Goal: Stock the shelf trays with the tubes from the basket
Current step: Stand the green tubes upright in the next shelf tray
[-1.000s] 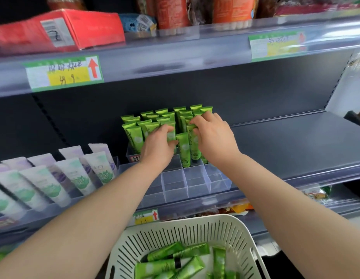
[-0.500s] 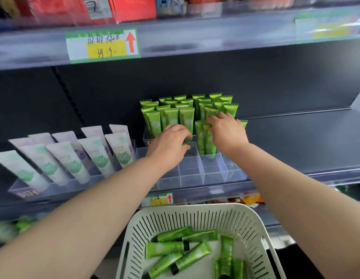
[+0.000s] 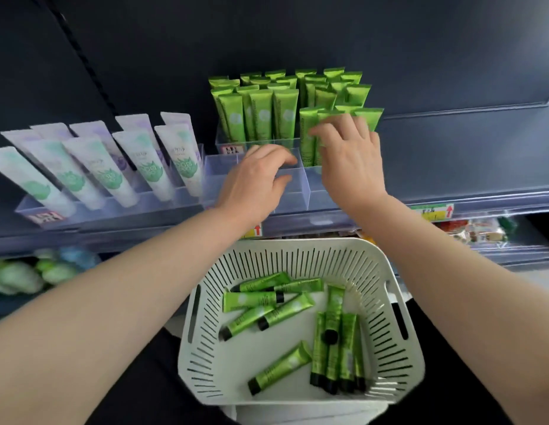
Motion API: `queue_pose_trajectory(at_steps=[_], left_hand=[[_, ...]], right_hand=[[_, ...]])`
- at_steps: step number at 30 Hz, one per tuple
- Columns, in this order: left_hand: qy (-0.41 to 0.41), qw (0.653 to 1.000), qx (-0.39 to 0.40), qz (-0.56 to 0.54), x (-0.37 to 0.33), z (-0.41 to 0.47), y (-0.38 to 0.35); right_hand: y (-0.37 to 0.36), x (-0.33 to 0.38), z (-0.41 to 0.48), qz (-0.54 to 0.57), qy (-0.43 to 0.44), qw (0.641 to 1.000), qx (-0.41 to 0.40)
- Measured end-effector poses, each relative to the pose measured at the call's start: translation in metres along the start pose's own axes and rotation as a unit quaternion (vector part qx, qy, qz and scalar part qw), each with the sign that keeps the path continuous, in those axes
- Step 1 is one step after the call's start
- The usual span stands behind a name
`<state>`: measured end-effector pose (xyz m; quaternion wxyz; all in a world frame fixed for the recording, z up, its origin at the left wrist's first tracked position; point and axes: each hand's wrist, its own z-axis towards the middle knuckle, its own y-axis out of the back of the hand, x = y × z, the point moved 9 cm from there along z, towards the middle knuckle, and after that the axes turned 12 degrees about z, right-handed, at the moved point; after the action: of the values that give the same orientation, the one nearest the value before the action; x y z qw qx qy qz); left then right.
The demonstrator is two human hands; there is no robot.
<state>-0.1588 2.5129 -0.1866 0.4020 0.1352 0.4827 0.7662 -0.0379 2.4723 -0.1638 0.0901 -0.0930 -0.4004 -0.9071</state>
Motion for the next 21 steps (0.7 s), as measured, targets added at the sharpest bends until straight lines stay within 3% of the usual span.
queue_pose_trajectory(at_steps=[4, 12, 15, 21], left_hand=[[0.022, 0.999, 0.023, -0.028, -0.002, -0.057, -0.023], [0.131, 0.968, 0.214, 0.014, 0.025, -0.163, -0.123], [0.142, 0.946, 0.290, 0.021, 0.028, -0.192, -0.158], [0.170, 0.881, 0.441, -0.010, 0.018, -0.248, -0.222]], right_hand=[[-0.026, 0.003, -0.076, 0.024, -0.017, 0.999, 0.041], [-0.105, -0.023, -0.196, 0.006, -0.104, 0.968, 0.228], [-0.132, -0.037, -0.227, -0.003, -0.140, 0.937, 0.321], [-0.181, -0.057, -0.294, -0.019, -0.200, 0.836, 0.510]])
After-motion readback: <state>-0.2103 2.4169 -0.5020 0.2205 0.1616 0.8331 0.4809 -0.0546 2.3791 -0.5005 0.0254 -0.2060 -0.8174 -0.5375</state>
